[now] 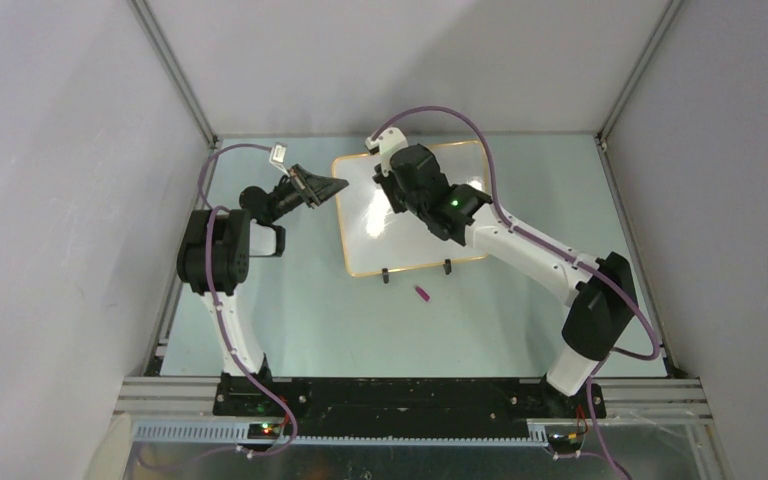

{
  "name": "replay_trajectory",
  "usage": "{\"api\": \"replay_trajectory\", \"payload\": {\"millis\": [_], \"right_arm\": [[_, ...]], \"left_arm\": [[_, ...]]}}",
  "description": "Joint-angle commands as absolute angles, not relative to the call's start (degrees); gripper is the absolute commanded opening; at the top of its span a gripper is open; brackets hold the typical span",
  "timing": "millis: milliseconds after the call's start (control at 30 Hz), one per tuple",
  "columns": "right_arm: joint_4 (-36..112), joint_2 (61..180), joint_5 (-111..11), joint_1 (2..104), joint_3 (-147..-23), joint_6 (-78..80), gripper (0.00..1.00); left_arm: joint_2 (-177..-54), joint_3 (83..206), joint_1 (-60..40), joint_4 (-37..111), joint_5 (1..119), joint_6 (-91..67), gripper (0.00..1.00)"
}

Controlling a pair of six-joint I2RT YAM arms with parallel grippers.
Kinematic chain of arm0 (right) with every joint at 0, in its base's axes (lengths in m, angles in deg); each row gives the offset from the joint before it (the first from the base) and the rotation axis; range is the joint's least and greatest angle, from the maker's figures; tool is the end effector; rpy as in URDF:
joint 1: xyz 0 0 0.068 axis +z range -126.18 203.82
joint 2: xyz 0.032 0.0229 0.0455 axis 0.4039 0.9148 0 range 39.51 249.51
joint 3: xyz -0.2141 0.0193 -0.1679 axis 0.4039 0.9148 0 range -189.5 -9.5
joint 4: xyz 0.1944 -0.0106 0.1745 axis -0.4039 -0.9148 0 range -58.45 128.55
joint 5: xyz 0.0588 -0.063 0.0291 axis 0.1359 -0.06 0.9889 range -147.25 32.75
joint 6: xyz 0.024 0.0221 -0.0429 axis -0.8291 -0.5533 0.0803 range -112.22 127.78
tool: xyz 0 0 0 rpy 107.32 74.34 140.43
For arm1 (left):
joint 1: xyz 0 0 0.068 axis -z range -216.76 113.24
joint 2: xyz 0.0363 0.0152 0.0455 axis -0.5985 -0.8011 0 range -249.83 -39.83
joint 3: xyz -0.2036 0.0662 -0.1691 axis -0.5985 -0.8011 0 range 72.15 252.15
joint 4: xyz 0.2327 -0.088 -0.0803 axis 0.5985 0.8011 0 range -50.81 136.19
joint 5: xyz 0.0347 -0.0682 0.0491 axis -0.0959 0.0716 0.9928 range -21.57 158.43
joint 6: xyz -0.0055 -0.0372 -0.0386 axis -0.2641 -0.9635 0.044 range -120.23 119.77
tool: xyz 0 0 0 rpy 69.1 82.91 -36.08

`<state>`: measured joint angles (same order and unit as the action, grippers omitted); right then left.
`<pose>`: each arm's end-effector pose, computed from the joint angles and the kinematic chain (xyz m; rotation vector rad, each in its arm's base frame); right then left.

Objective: Write a sentence on the whiteboard

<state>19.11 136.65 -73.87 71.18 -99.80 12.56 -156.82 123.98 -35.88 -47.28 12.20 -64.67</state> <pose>0.2786 0.2875 0.3580 -0.7177 1.8813 0.1795 0.3840 -0.0355 0.1858 0.1683 1.5389 -1.5117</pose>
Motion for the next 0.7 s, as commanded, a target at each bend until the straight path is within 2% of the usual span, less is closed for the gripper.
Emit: {"api": "replay_trajectory", "payload": {"millis": [0, 667], "right_arm": [[19.66, 134.06, -75.29, 70.60, -99.33, 12.68, 0.00], [20.08, 135.67, -73.90, 68.41, -99.23, 12.32, 0.00]], "left_arm": [[-157.73, 124.29, -34.64, -48.43, 7.67, -61.71, 0.00], [-157.74, 124.41, -34.59, -48.43, 7.70, -61.80, 0.00]]}}
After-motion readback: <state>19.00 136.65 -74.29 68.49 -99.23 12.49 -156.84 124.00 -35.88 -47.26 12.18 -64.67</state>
